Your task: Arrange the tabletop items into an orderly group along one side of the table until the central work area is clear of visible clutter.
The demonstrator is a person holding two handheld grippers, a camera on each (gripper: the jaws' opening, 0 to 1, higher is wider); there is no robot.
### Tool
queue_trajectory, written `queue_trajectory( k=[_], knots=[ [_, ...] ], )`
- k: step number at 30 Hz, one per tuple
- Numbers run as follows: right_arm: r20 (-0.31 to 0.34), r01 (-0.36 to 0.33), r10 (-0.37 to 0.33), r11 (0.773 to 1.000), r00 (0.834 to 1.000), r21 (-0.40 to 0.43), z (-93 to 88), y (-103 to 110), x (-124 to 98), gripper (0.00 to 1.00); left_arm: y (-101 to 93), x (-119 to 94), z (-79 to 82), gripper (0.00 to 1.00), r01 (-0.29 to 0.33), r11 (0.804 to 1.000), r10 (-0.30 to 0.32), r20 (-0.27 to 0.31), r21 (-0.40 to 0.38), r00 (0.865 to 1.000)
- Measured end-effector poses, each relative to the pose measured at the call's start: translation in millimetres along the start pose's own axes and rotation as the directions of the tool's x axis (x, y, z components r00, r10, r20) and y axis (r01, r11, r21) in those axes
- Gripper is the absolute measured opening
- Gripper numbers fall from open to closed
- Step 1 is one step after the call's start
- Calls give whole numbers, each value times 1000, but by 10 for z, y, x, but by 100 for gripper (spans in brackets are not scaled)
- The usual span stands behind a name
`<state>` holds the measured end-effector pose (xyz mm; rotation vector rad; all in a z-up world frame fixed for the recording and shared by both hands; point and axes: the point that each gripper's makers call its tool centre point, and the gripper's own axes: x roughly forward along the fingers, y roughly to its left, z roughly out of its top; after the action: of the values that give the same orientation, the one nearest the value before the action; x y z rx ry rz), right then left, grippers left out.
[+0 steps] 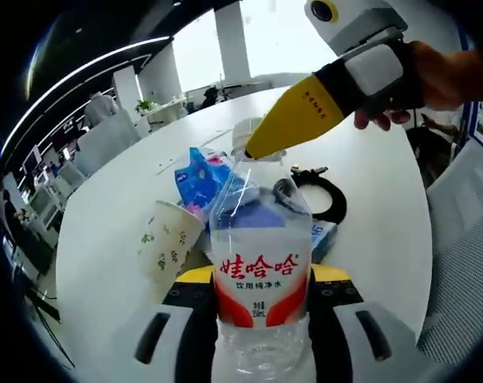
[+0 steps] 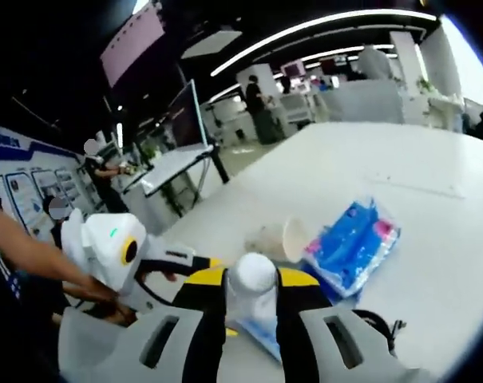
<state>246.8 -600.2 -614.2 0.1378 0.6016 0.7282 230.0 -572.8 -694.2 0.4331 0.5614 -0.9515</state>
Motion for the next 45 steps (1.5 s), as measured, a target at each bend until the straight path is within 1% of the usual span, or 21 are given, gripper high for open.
queue_trajectory(
  k=[12, 19, 22, 26, 29, 35, 38, 41, 45],
  knots=[
    [-11, -7, 6, 991, 1000, -131, 73, 201, 28, 19, 30, -78, -28, 43, -42, 997, 44, 39, -57, 998],
    [-27, -9, 3, 975, 1000, -221, 112, 332, 66, 19, 49, -136, -50, 43, -77, 991, 84, 67, -105, 994],
    [-31, -8, 0, 968, 1000, -252, 122, 387, 95, 19, 61, -173, -68, 42, -105, 985, 117, 79, -134, 990],
    [-36, 6, -16, 963, 999, -270, 145, 444, 138, 19, 89, -206, -90, 43, -140, 974, 157, 84, -176, 984],
    [-41, 10, -23, 955, 999, -296, 162, 497, 171, 19, 115, -229, -109, 43, -165, 964, 186, 86, -207, 979],
    [-47, 13, -29, 950, 998, -313, 160, 554, 204, 19, 144, -280, -169, 44, -199, 952, 224, 81, -234, 971],
    [-45, 26, -43, 948, 998, -317, 164, 575, 216, 19, 151, -298, -192, 44, -219, 945, 243, 74, -242, 967],
    [-43, 33, -50, 942, 998, -333, 169, 607, 225, 19, 164, -303, -210, 43, -229, 940, 254, 72, -252, 964],
    [-45, 26, -45, 936, 998, -351, 177, 642, 232, 19, 169, -319, -225, 43, -228, 940, 255, 79, -254, 964]
  ],
)
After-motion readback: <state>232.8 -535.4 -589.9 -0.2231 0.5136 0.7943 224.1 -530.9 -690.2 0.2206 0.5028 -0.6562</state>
